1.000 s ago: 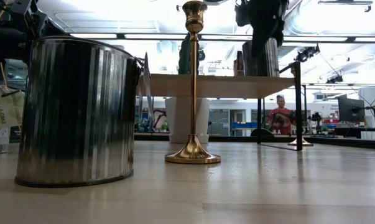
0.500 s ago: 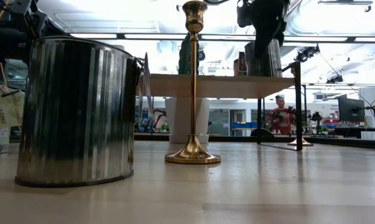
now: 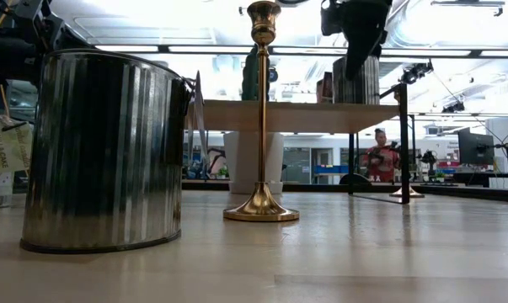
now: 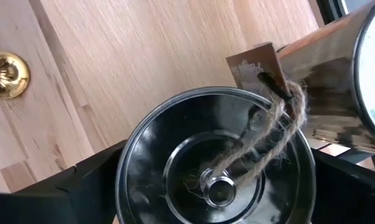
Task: Pick & Place candle stick holders
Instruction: Put the silver scented candle can on the shelf, then put the gold candle holder on the shelf
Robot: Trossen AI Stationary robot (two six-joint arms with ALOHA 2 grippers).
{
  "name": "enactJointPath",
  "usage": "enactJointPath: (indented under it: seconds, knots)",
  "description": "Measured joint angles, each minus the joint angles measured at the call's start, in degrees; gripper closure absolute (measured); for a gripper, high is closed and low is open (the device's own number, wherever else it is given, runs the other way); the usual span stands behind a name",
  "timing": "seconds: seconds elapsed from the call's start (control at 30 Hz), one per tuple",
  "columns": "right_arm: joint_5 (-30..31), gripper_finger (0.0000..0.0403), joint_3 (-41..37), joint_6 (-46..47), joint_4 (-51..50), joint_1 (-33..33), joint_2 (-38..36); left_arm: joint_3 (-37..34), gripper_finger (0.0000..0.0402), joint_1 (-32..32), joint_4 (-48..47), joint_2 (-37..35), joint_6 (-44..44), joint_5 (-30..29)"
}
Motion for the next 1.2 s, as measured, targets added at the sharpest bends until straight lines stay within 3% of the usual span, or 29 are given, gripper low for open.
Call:
enactJointPath:
  seconds: [1.2]
  knots:
    - [2.4, 0.0003, 0.0, 2.1, 0.0, 1.4, -8.2, 0.0, 0.0156, 0.0, 0.0, 0.0, 0.0, 0.0]
